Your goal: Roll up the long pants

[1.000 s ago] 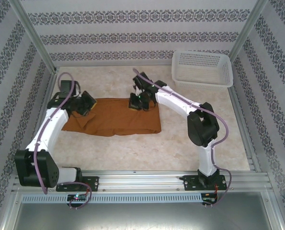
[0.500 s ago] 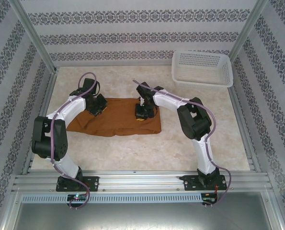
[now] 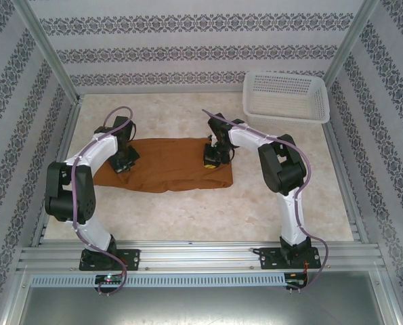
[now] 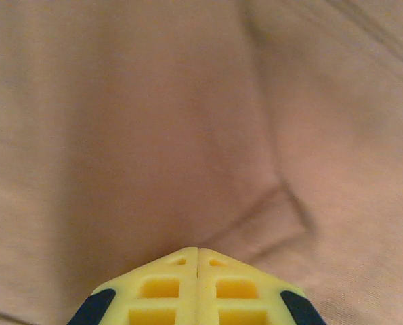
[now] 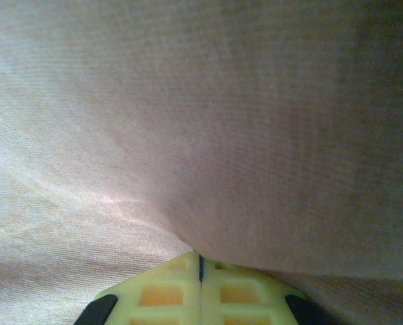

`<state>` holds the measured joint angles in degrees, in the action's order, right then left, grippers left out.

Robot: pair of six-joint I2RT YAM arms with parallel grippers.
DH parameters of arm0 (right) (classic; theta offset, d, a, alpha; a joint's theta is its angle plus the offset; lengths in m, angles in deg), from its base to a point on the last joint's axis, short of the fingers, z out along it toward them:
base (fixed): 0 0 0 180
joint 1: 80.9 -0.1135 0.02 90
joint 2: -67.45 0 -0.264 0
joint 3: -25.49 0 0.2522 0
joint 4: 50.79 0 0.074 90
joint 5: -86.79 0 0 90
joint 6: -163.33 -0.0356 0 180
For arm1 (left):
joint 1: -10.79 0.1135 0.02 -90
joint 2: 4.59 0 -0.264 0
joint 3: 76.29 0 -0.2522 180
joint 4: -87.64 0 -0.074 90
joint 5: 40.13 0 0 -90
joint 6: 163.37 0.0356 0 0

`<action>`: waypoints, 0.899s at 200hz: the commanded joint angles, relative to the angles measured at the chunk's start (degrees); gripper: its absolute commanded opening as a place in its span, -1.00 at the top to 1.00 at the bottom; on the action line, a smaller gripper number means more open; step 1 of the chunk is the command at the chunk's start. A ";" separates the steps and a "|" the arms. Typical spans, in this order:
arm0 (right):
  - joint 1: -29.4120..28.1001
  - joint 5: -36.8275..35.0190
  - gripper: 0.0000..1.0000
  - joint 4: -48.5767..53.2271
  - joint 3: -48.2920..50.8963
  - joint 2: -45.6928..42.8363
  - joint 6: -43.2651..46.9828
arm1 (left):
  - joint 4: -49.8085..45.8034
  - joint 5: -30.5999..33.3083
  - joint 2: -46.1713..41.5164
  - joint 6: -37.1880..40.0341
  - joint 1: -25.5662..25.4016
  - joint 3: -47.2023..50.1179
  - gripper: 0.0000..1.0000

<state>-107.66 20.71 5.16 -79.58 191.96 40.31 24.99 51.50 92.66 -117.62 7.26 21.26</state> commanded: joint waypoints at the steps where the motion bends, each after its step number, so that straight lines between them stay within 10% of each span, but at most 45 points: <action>1: 1.00 -4.35 1.00 2.72 2.70 0.99 0.93 | -9.40 10.09 -1.95 1.44 2.93 -0.30 1.00; 41: 1.35 -4.26 1.00 1.97 4.36 0.57 0.85 | -15.80 20.56 -9.94 0.31 7.77 -1.04 1.00; 99: 1.67 -0.60 1.00 -0.23 4.76 -4.86 -1.76 | 12.78 -12.69 -26.04 -5.83 5.07 7.82 1.00; 180: 1.74 1.56 1.00 -1.22 1.19 -3.84 -4.42 | 26.45 -13.32 -5.10 -14.88 -11.68 7.49 1.00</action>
<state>-106.13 21.70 3.39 -77.70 188.11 37.17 48.20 37.57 81.69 -129.16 -2.77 29.72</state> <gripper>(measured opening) 0.063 0.049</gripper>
